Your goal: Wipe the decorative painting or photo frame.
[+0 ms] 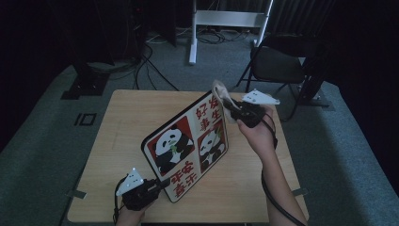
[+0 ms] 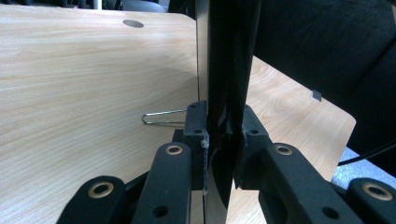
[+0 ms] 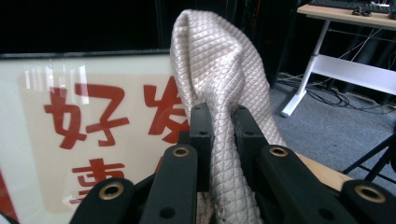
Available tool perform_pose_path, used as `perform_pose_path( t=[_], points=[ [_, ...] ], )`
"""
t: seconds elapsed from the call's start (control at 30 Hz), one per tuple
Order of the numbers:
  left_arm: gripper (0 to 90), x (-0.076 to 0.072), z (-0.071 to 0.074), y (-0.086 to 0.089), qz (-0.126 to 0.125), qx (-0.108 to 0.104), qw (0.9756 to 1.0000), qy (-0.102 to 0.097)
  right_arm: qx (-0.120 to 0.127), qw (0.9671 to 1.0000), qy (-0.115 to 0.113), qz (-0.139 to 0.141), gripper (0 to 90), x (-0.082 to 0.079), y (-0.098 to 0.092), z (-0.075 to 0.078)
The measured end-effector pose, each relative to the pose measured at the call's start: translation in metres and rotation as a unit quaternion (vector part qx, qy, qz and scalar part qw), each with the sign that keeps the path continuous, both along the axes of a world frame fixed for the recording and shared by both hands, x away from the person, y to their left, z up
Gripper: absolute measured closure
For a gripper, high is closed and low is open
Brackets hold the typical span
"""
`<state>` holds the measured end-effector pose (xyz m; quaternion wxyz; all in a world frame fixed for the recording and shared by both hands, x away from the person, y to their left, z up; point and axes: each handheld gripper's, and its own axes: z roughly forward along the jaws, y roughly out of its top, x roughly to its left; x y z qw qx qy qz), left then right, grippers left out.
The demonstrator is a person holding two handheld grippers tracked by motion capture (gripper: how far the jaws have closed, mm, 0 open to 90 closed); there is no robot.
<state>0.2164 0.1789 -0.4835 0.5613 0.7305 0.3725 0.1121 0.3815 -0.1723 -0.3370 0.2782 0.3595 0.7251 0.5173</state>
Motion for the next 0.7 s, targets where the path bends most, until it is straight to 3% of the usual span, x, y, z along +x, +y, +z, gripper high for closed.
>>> perform_pose_path(
  t=[0.7],
  points=[
    [78.7, 0.001, 0.0, 0.0, -0.005, 0.004, 1.0, 0.0, -0.025, 0.9991, 0.035, 0.005, 81.5, 0.005, 0.007, -0.033]
  ],
)
